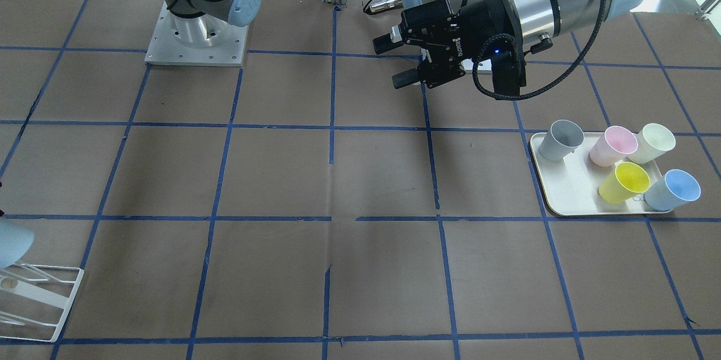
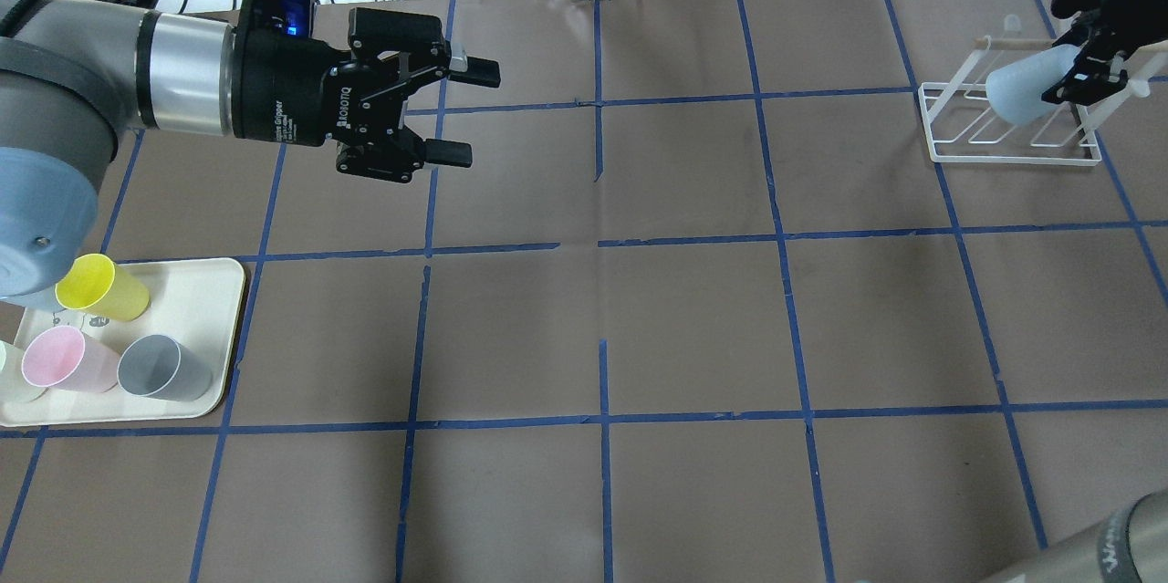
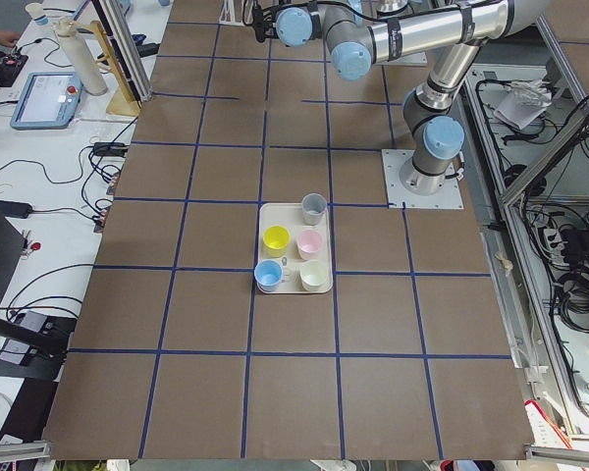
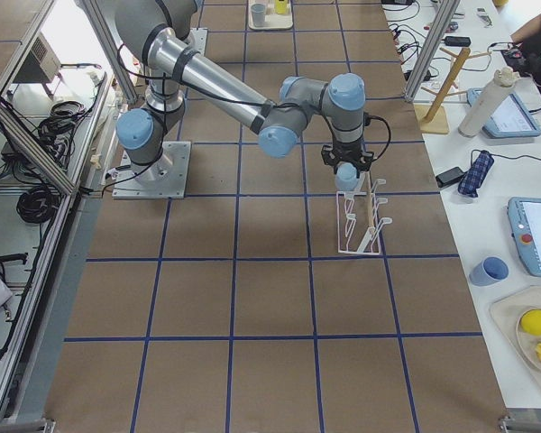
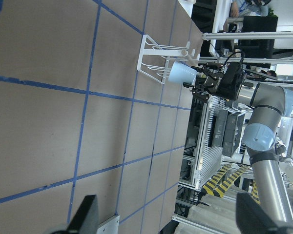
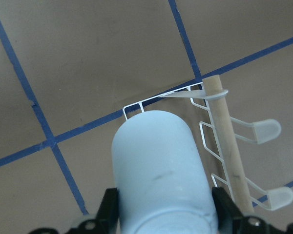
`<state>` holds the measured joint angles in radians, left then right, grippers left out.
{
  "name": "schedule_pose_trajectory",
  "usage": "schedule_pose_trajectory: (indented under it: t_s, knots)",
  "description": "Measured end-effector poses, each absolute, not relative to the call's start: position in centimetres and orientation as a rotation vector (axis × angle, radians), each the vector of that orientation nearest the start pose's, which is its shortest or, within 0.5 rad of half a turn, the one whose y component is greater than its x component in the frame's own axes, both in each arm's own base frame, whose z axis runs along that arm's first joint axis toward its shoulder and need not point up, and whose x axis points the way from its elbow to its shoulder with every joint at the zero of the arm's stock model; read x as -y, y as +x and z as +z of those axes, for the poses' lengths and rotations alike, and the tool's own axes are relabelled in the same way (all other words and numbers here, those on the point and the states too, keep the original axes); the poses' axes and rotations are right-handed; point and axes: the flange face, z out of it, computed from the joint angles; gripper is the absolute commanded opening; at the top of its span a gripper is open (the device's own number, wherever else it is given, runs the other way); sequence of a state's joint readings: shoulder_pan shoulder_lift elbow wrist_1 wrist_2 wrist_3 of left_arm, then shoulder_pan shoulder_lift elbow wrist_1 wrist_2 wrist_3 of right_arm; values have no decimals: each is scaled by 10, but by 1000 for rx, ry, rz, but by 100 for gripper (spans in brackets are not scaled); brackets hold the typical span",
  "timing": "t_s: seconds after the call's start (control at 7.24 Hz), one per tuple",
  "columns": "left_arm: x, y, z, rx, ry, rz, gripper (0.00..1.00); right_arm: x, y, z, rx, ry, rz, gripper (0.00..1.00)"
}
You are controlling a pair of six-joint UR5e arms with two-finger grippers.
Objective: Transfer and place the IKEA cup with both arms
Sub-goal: 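Lift the cup off the rack with the right gripper toward the left gripper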
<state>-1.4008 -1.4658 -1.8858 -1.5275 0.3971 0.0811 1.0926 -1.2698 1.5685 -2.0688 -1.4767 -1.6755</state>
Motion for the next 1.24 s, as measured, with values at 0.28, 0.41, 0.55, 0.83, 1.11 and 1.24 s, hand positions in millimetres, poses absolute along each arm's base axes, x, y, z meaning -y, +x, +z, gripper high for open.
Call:
schedule_pose_trajectory:
  t_s: [0.28, 0.41, 0.55, 0.83, 1.11, 1.24]
  knots:
    - [463, -155, 446, 1777, 203, 14, 100, 591, -142, 412, -2664, -1822, -276, 51]
    - [463, -157, 442, 1717, 219, 5, 100, 578, -130, 425, -2650, -1749, -277, 51]
    - [463, -158, 432, 1672, 247, -19, 100, 569, -117, 429, -2630, -1593, -301, 52]
    - [459, -162, 405, 1556, 334, -91, 100, 561, -89, 420, -2554, -1060, -349, 52]
    - [456, -165, 396, 1501, 424, -184, 100, 555, -58, 416, -2390, -564, -291, 50]
    - [455, -167, 394, 1498, 436, -202, 100, 553, -39, 415, -2304, -407, -227, 50]
